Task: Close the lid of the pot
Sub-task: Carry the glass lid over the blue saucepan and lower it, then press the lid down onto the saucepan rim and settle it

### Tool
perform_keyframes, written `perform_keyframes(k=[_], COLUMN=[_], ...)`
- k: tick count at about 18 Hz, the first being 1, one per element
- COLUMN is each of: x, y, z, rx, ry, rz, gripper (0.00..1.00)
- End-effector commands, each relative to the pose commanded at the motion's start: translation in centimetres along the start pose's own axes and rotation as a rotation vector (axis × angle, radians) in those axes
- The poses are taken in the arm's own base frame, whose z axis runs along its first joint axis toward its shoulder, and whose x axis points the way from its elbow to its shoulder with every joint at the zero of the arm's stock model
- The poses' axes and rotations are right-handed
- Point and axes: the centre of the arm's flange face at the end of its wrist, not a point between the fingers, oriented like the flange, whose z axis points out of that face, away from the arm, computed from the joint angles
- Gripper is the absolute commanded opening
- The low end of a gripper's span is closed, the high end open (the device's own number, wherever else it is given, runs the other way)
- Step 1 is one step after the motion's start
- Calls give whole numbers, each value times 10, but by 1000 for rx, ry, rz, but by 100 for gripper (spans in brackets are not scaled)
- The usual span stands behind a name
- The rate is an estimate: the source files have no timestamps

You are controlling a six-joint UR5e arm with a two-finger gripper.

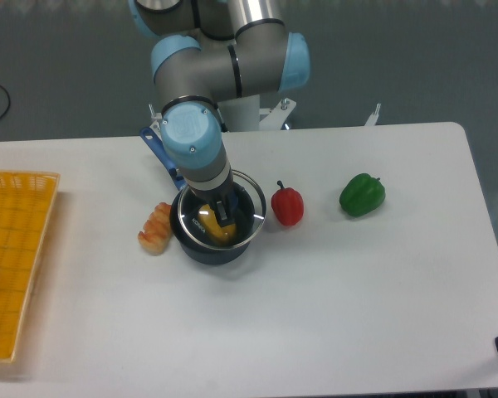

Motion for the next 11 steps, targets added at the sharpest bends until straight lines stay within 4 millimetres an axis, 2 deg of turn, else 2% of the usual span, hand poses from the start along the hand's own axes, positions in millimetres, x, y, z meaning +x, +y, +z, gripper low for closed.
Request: perform_keyframes(k=[11], x=[8], y=[-12], z=[11], rx=[-11], ry=[-9], rz=[-4], gripper=[67])
